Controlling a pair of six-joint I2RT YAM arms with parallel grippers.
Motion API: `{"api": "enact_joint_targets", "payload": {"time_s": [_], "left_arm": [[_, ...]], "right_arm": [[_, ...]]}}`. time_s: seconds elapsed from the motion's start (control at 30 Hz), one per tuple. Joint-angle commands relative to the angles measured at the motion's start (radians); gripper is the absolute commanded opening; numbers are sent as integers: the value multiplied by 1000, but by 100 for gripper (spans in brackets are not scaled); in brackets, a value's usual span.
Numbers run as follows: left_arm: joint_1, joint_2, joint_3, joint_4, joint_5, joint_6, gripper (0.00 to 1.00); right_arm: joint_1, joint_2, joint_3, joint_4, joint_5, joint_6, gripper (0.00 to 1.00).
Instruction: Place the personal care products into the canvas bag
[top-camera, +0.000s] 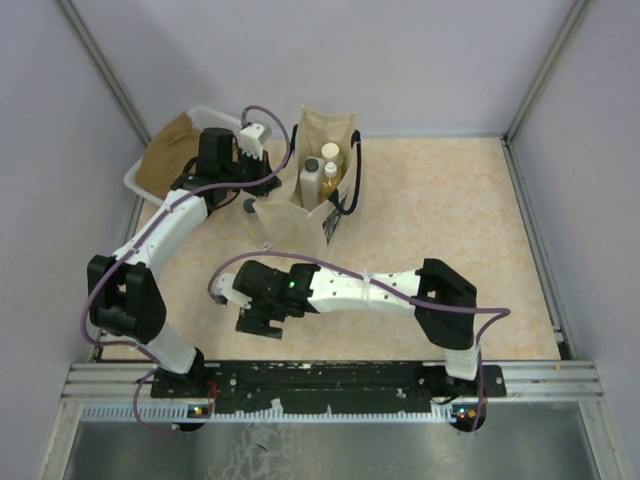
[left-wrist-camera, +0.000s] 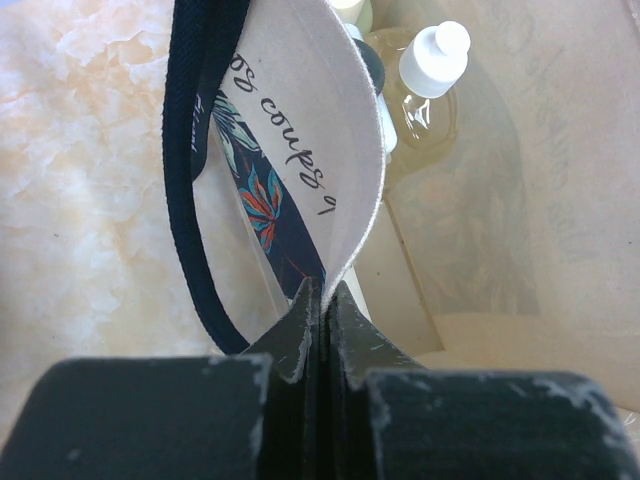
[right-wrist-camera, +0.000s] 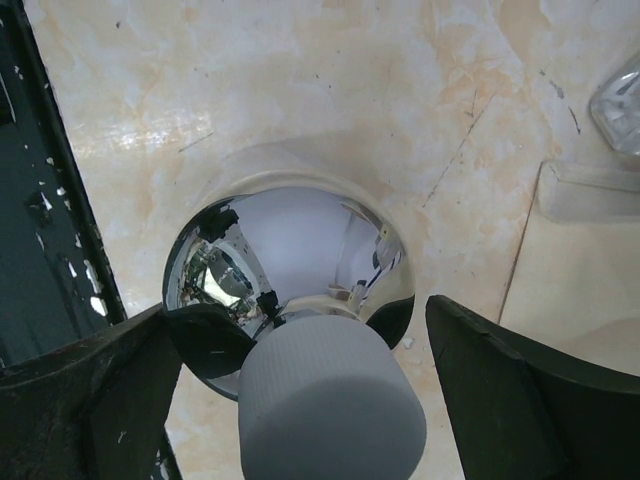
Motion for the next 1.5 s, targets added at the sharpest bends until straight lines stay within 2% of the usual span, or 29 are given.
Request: {"api": "enact_joint_targets", "payload": {"time_s": [0.0,0.3,0.6,0.67,0.83,1.03,1.17,1.2,1.33,1.47], "left_arm": [[13,5,-14,-15,2,23,0],[14,8,-15,-15,5,22,0],[15,14,-14,-17,5,22,0],[15,16,-14,-16,5,22,0],[16,18,-14,-17,5,21,0],[16,21,-11,-17,8,22,0],[17,21,-12,-19,10,21,0],[17,21,-13,-19,10,22,0],[18,20,-11,-17,13,22,0],[18,24,-9,-17,17,20,0]], "right_arm": [[5,-35,47,96,-9,-24,99],[-7,-56,8,177,-76,-13,99],[-25,-14,4,161,-92,-5,98],[-28,-4,4,157,-114,-4,91],[-36,17,6,138,-155,3,66],[-43,-9,-16,132,-141,17,20],[-69,-110,-90,184,-85,78,3],[-80,-144,-113,195,-67,101,0],[-130,-343,-189,201,8,178,0],[-146,-474,-165,108,149,203,0]]}}
